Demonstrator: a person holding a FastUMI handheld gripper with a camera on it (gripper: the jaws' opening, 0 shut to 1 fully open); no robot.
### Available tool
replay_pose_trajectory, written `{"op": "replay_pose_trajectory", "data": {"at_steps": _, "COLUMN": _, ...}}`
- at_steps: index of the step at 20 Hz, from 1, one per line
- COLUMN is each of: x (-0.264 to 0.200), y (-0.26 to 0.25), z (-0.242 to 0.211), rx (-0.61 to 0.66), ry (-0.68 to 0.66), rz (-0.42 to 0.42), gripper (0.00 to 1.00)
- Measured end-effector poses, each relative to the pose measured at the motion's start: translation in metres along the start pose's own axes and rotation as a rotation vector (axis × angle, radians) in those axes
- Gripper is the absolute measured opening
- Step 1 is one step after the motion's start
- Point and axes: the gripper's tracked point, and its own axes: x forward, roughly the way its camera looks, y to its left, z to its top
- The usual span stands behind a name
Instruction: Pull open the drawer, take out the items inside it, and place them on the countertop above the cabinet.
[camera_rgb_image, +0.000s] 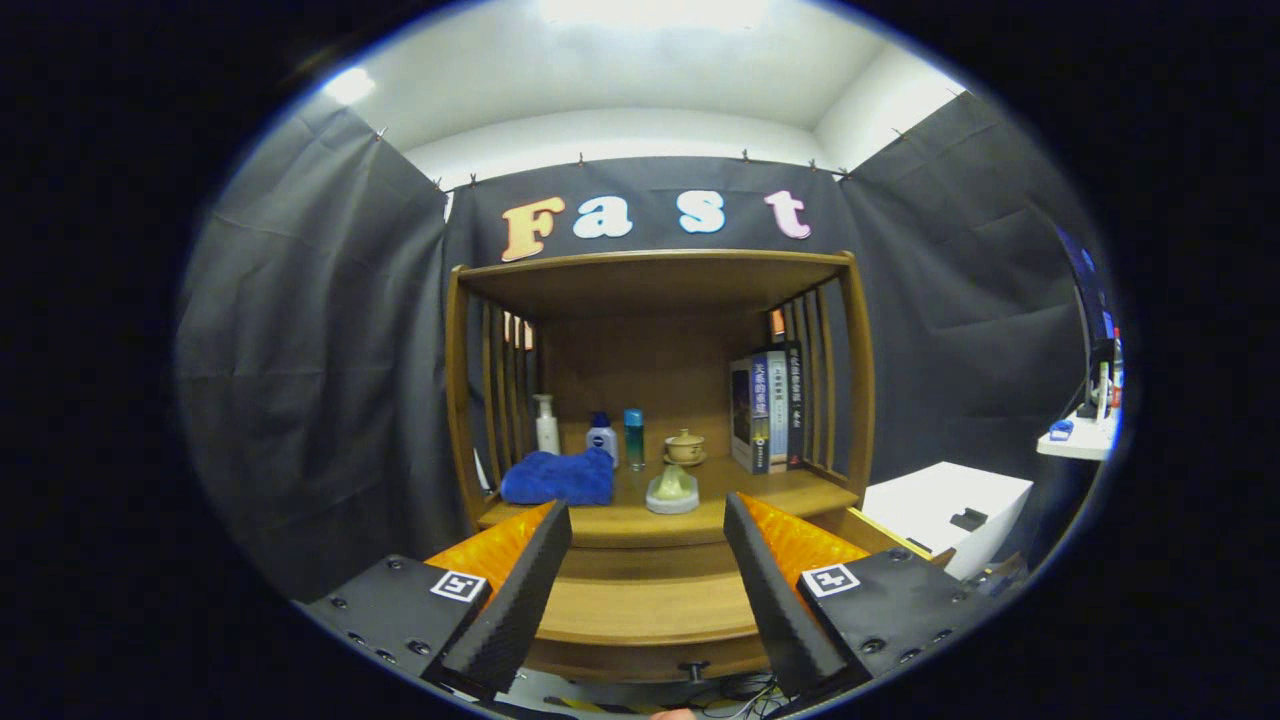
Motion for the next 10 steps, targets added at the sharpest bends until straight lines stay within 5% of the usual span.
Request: {"op": "replay_pose_trajectory", "data": {"at_steps": 10, "x": -0.006, "y": -0.026, "z": -0.094, "rx": 0.012, "ry": 0.038, "rz": -0.018, "gripper": 0.98}}
